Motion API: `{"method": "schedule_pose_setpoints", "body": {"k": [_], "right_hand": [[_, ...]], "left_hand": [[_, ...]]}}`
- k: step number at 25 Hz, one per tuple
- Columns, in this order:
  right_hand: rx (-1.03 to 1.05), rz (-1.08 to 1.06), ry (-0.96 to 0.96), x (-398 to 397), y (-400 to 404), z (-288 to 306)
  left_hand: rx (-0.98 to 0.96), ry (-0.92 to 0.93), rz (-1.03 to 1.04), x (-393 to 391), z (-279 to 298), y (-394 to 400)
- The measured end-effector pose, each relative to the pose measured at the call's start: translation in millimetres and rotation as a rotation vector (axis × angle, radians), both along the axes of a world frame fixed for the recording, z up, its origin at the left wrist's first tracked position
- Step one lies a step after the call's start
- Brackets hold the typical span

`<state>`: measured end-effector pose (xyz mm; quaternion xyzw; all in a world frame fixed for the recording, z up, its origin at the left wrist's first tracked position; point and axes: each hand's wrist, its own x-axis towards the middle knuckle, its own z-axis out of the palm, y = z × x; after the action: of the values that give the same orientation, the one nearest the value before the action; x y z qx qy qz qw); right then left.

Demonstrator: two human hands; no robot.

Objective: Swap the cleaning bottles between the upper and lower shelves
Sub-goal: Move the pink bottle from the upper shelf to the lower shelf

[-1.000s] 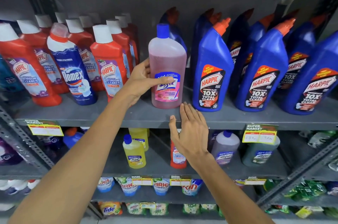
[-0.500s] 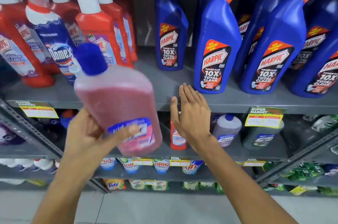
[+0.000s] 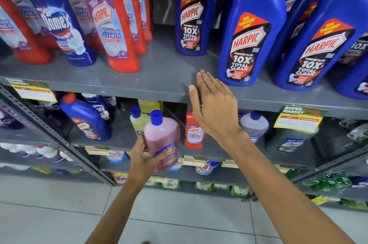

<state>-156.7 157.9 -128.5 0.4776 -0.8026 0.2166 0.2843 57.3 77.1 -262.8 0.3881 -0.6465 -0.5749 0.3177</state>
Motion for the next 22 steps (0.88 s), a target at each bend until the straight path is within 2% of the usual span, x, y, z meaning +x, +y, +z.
{"method": "schedule_pose_setpoints", "body": {"k": [7,22], "right_hand": [[-0.035,0.041,0.017,-5.2,1.3,-1.2],[-0.058,0.024,0.027,-3.2,0.6,-2.1]], "left_hand": [[0.029,0.0,0.119,-52.1,-27.4,-5.8],[0.078,-0.047,0.109,-81.1,-56.6,-27.5]]}}
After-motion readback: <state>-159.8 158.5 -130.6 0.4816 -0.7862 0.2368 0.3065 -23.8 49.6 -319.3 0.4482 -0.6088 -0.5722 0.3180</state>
